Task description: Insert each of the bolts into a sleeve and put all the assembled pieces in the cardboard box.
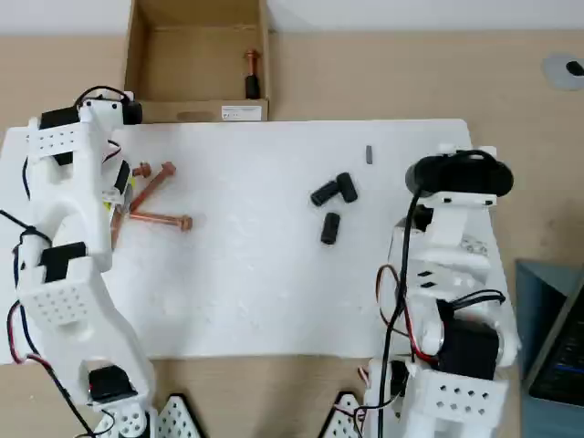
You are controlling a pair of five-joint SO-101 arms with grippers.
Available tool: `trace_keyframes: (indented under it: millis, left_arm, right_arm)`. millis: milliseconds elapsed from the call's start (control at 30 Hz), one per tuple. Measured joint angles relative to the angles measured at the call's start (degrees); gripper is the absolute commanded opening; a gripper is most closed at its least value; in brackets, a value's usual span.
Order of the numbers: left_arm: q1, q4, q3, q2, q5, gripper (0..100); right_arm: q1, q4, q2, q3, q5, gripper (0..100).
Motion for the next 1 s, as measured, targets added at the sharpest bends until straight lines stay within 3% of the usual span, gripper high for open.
trace_keyframes:
  millis: [167,267,600,800,1000]
  left_arm:
    - [-0.4,0.2,-2.8,4.2,-0.1,7]
    - [-0.4,0.4,-4.1,5.7,-0.1,0]
    - [-0.2,2.2,-6.3,7.1,0.1,1]
    - [-0.3,7.4,-9.0,3.9,2.5,1]
    - [0.9,11.9,-9.7,-7.9,5.0,1]
  right_arm:
    - [0.0,0.0,0.0,0.0,0.0,0.9]
    - [0.0,0.0,0.0,0.0,0.0,0.9]
    - [0.0,-1.8,0.0,1.8,0.0,0.9]
    - [0.0,-1.8,0.0,1.8,0.0,0.9]
    - [0.0,-1.8,0.0,1.8,0.0,0.9]
